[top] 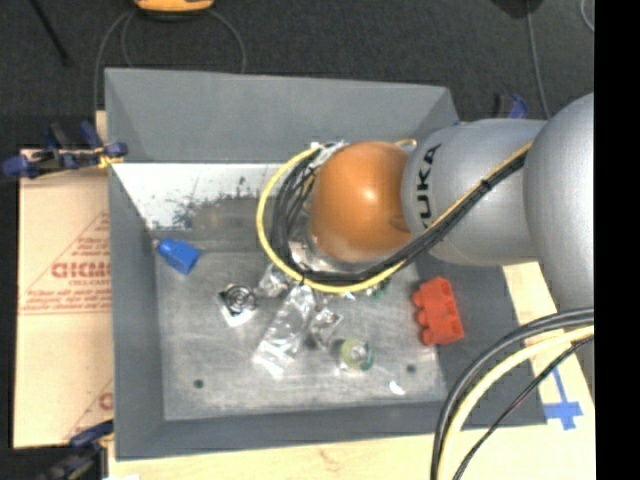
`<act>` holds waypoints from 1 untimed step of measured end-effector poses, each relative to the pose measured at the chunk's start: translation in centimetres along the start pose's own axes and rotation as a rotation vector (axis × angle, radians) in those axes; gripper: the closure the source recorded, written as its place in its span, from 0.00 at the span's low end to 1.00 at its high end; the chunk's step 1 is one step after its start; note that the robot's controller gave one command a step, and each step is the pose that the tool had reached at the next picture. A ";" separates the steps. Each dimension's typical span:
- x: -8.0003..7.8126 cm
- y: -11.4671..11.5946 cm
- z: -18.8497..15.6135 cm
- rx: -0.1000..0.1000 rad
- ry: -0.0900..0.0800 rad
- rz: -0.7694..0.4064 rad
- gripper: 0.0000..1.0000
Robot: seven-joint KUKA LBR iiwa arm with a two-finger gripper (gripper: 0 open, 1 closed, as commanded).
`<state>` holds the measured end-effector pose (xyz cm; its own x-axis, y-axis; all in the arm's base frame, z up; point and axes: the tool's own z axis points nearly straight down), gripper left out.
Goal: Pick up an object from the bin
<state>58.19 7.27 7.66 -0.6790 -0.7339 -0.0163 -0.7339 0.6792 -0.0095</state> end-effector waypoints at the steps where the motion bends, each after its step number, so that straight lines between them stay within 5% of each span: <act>1: -0.1 -0.1 -0.2 0.001 -0.003 0.003 1.00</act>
Offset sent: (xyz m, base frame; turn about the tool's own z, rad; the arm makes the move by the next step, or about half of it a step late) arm 0.0000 0.0000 0.0000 0.0000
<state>58.32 7.33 7.89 -0.6809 -0.7321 -0.0193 -0.7320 0.6812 -0.0101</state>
